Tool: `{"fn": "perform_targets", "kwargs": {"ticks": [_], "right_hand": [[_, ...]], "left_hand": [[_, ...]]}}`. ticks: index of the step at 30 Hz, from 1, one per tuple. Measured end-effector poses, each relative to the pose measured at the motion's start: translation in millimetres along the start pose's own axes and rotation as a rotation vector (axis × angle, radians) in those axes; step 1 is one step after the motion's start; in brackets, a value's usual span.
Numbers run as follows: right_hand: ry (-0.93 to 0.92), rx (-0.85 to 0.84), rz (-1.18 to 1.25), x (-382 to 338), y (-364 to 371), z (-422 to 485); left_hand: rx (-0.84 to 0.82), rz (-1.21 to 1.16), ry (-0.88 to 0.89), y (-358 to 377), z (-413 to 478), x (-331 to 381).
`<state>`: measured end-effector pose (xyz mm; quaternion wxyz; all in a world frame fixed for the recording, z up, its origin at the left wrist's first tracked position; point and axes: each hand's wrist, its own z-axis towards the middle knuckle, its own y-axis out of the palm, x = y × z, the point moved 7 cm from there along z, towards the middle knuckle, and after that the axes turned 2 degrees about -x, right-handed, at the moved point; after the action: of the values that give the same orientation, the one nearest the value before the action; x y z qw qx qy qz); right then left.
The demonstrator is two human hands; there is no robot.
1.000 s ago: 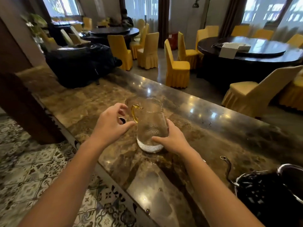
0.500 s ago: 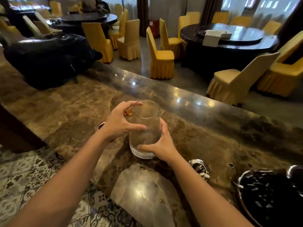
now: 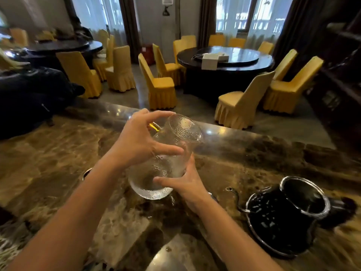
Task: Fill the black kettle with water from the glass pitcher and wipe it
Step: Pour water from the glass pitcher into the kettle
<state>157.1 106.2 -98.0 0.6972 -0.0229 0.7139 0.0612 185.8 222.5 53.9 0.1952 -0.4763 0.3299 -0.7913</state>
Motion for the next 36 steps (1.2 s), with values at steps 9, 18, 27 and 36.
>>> {"fn": "perform_targets", "kwargs": {"ticks": [9, 18, 27, 36], "right_hand": [[-0.106, 0.023, 0.338, -50.8, -30.9, -41.0], [0.041, 0.001, 0.454, -35.9, -65.4, -112.2], [0.077, -0.018, 0.583, -21.8, -82.5, -141.3], [0.073, -0.060, 0.665, -28.7, -91.1, -154.6]], "left_hand": [[-0.152, 0.186, 0.086, 12.4, 21.7, 127.1], [-0.286, 0.341, 0.132, 61.9, 2.2, 184.2], [-0.351, 0.417, 0.224, 100.8, -5.0, 223.0], [-0.404, 0.498, 0.190, 123.0, -0.8, 236.7]]}}
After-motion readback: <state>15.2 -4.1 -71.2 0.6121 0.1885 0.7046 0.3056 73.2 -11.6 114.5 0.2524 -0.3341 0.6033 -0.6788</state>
